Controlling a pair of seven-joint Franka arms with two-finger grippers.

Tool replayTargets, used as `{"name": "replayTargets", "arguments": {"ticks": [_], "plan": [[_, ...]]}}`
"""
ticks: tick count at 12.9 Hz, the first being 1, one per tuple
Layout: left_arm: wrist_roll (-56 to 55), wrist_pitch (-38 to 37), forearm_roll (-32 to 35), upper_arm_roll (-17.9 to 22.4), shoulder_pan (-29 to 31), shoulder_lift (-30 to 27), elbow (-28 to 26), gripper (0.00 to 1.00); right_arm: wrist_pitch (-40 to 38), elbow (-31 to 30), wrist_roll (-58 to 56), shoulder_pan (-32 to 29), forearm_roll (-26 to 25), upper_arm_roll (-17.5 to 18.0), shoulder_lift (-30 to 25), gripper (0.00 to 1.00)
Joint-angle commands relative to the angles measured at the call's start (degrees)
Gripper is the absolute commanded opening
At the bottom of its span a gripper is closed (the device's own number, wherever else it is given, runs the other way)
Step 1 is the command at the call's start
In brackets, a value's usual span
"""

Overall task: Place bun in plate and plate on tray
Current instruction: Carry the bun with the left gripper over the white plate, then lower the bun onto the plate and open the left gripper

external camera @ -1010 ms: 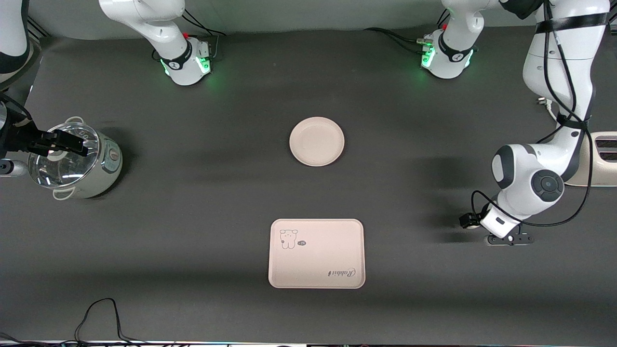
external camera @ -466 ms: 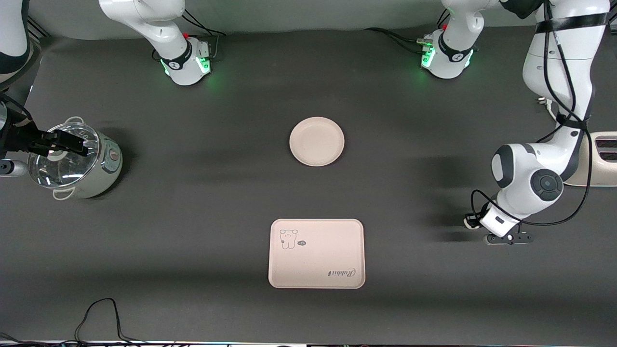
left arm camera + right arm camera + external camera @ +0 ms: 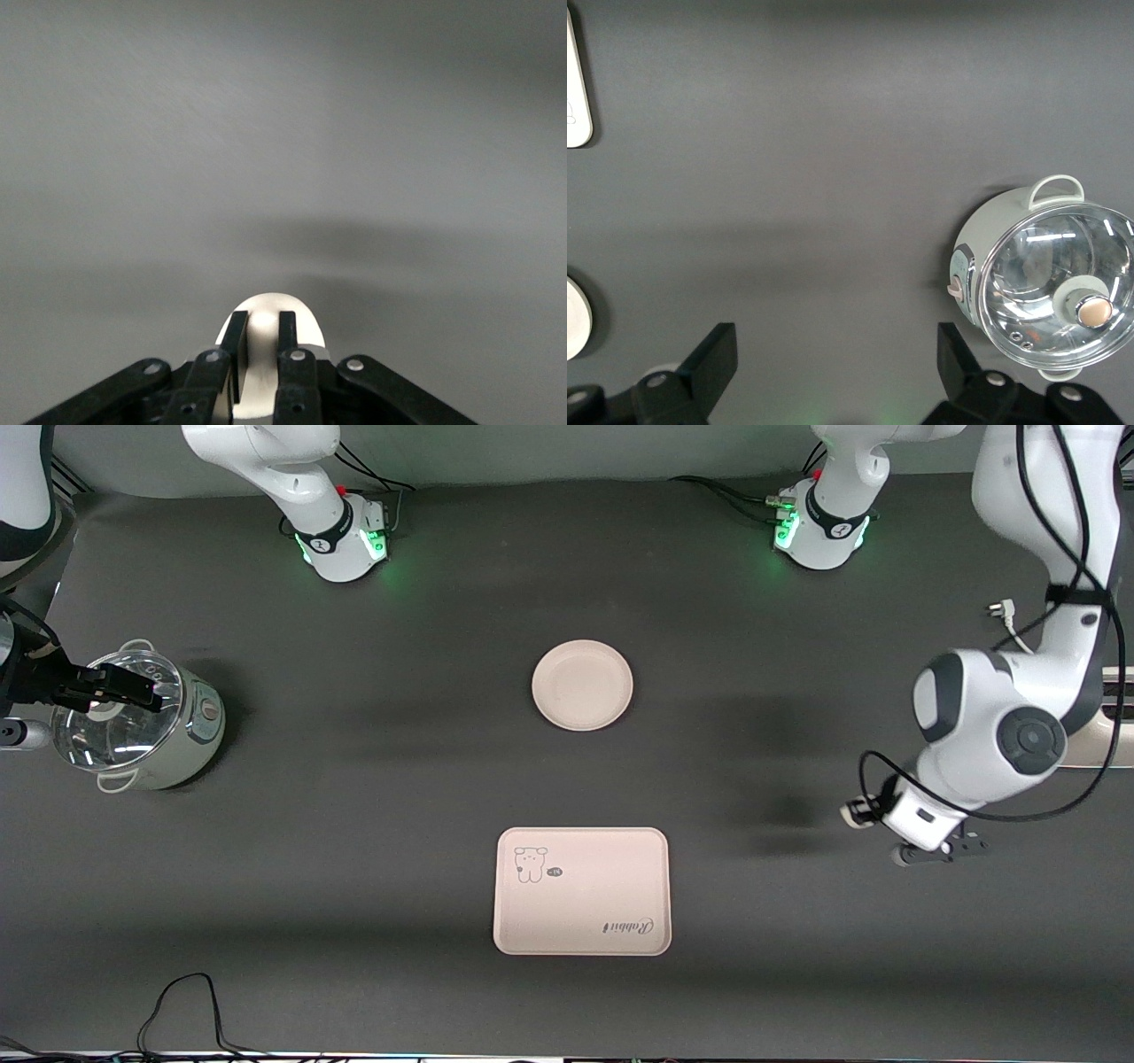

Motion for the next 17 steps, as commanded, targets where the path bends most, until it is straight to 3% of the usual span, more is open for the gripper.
{"name": "replayTargets", "arguments": {"ticks": [1,4,6,8,10,13,17], "plan": [[-12.1,-6.0,-0.8,-5.5,-2.4,-6.2,-1.6,0.18,0.1,-0.9,-0.7,0.8,-0.8,-0.7,-1.0,1.00],[-27.6,-5.0,-1.9,-16.0,-2.6,-7.4,-1.6,0.18,0.1,-0.9,-0.7,0.8,-0.8,-0.7,-1.0,1.00],[-37.7,-2.1,-1.5,-20.8,-4.7,-6.4,-2.0,0.19,0.1,-0.9,-0.7,0.8,-0.8,-0.7,-1.0,1.00],[-43.3,-0.2,-1.2,-20.8,-10.3,-4.2,-2.2,0.20,0.1,-1.0,-0.7,0.9,-0.8,-0.7,-1.0,1.00],[-50.7,7.4,0.0,-20.7,-15.8,-0.4,-2.5,0.21,0.1,-1.0,-0.7,0.9,-0.8,-0.7,-1.1,1.00],[-60.8,15.0,8.1,-20.7,-21.4,5.0,-2.5,0.23,0.1,-1.2,-0.8,0.8,-0.8,-0.8,-1.1,1.00],[-70.3,15.8,21.0,-20.6,-23.8,12.3,-2.2,0.25,0.1,-1.2,-0.8,0.8,-0.7,-0.8,-1.2,1.00]]}}
